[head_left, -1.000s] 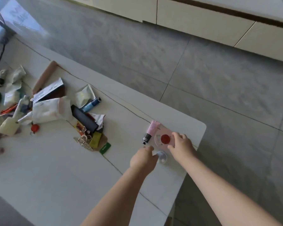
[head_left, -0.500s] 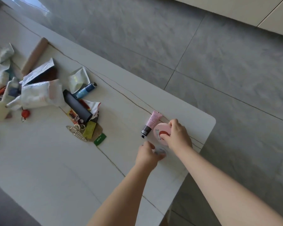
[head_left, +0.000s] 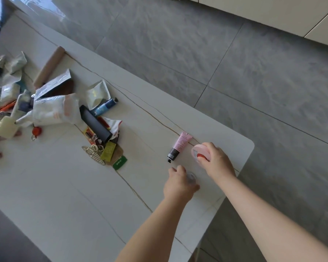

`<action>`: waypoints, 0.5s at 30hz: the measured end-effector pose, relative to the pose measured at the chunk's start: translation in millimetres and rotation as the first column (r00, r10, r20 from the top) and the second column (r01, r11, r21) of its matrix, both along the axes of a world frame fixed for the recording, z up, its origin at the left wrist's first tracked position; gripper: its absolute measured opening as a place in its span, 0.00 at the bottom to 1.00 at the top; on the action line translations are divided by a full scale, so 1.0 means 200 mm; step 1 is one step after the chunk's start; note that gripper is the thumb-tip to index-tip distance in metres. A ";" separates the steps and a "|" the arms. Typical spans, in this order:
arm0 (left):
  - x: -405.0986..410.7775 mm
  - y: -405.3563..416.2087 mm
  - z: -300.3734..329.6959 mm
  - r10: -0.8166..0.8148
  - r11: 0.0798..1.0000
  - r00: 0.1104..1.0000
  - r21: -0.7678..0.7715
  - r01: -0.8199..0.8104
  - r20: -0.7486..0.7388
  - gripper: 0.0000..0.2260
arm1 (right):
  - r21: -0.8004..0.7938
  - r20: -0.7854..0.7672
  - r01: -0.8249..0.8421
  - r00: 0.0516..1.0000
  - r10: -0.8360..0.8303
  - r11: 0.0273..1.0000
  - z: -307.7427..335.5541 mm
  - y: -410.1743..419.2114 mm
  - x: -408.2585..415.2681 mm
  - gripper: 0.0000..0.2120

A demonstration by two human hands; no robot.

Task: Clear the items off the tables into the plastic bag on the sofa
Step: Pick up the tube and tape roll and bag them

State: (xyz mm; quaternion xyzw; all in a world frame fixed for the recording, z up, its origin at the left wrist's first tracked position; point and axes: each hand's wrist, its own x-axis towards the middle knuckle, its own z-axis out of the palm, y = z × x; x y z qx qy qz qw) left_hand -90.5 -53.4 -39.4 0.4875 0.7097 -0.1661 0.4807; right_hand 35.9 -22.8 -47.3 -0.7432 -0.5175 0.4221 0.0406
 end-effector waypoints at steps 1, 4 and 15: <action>0.00 0.00 0.00 0.048 0.999 0.999 0.007 -0.048 0.005 0.25 | 0.001 -0.026 0.008 1.000 -0.008 1.000 0.00 0.00 0.00 0.17; -0.02 0.03 0.04 0.137 0.987 0.990 0.081 -0.139 0.024 0.21 | -0.019 -0.069 0.037 0.997 -0.038 0.999 0.01 0.01 0.00 0.17; -0.11 0.26 -0.04 -0.101 0.966 0.995 0.238 0.100 -0.005 0.28 | -0.035 -0.048 0.071 0.996 -0.073 0.997 -0.01 0.05 -0.04 0.17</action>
